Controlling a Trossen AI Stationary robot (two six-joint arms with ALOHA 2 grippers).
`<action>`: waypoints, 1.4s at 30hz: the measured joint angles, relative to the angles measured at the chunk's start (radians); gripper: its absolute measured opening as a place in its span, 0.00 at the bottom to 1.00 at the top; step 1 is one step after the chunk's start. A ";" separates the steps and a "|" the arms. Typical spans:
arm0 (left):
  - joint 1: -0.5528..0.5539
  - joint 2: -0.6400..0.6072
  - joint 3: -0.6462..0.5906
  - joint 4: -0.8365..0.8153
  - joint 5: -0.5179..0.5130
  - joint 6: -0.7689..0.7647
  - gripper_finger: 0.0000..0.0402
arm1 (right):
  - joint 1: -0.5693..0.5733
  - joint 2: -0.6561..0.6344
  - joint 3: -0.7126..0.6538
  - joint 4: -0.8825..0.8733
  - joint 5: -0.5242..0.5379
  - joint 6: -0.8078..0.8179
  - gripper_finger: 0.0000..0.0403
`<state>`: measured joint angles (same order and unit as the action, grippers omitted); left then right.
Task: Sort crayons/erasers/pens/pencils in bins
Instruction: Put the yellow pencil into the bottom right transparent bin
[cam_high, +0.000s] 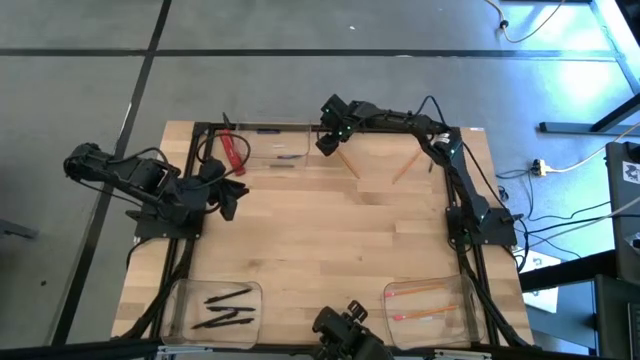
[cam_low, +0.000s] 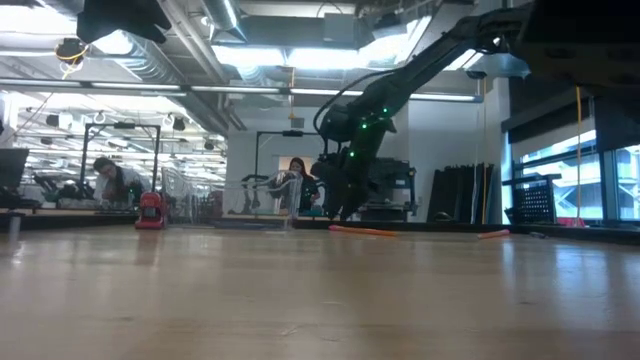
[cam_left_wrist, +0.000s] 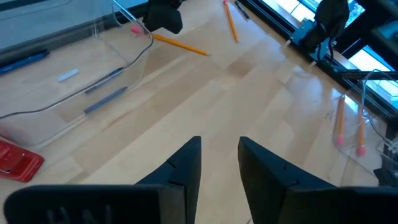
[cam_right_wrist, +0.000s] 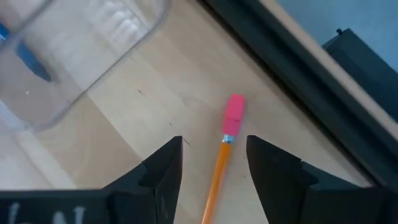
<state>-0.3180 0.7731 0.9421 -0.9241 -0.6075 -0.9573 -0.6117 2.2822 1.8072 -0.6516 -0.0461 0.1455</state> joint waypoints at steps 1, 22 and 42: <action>0.000 0.000 0.000 0.000 0.000 0.000 0.24 | 0.000 0.002 0.000 -0.001 -0.005 0.000 0.45; 0.000 0.000 0.000 -0.001 -0.001 0.000 0.24 | -0.049 0.016 0.001 0.012 -0.061 -0.049 0.43; 0.000 0.000 0.000 0.038 -0.009 0.000 0.24 | -0.048 0.062 0.006 -0.017 -0.100 -0.019 0.36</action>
<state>-0.3180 0.7731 0.9421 -0.8864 -0.6167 -0.9577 -0.6601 2.3446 1.8128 -0.6689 -0.1465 0.1263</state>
